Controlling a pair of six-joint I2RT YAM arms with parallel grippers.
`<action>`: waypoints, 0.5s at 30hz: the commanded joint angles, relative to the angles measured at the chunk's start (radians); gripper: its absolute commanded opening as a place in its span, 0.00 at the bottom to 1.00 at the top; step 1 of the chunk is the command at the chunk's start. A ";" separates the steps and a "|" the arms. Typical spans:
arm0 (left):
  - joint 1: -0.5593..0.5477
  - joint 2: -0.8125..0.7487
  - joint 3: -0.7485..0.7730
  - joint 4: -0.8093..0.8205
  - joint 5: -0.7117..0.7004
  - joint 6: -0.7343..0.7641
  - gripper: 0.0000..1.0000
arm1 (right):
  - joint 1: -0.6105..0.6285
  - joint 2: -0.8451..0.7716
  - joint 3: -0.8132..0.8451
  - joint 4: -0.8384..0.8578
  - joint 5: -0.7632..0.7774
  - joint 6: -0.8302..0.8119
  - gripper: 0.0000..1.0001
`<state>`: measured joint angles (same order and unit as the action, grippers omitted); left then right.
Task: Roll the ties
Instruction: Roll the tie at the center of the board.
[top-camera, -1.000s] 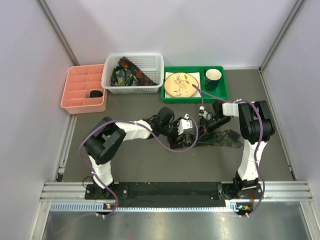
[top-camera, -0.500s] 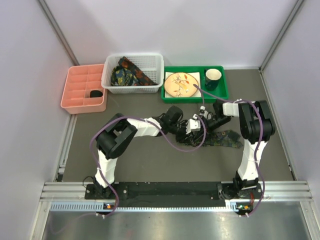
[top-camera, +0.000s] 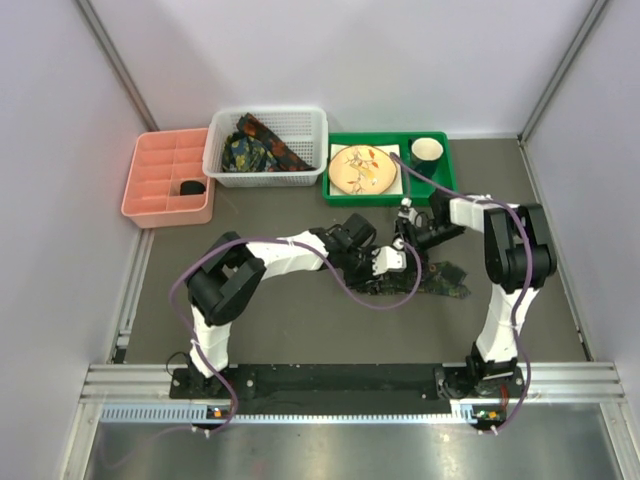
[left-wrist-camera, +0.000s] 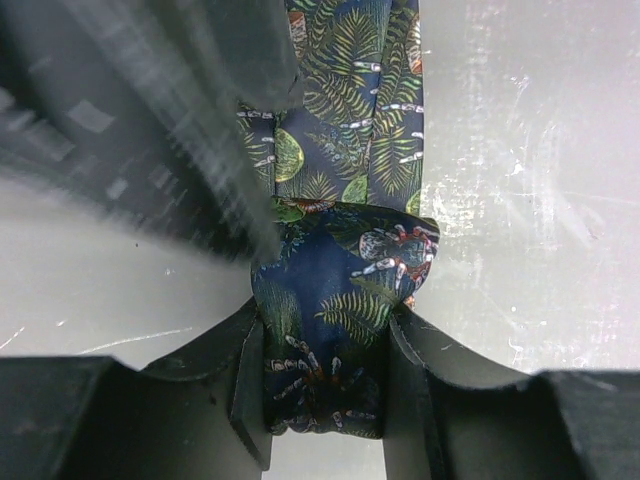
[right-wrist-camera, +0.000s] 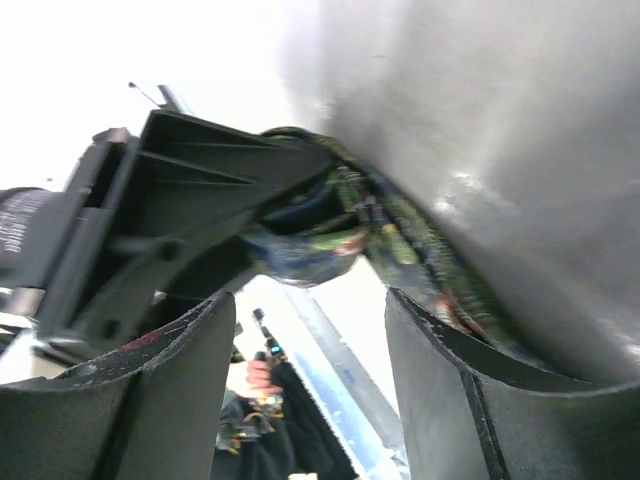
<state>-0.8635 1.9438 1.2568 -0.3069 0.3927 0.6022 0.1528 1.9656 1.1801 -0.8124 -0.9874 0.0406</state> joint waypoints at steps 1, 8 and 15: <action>-0.023 0.050 0.033 -0.167 -0.124 -0.010 0.36 | 0.030 -0.022 -0.010 0.035 -0.086 0.056 0.60; -0.042 0.101 0.099 -0.164 -0.137 -0.028 0.42 | 0.082 0.022 -0.027 0.036 -0.051 0.019 0.47; -0.037 0.095 0.079 -0.144 -0.095 -0.050 0.62 | 0.061 0.068 -0.034 0.036 0.101 -0.002 0.00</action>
<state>-0.9012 1.9972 1.3666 -0.4221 0.3042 0.5705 0.2287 2.0026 1.1522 -0.7765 -0.9932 0.0734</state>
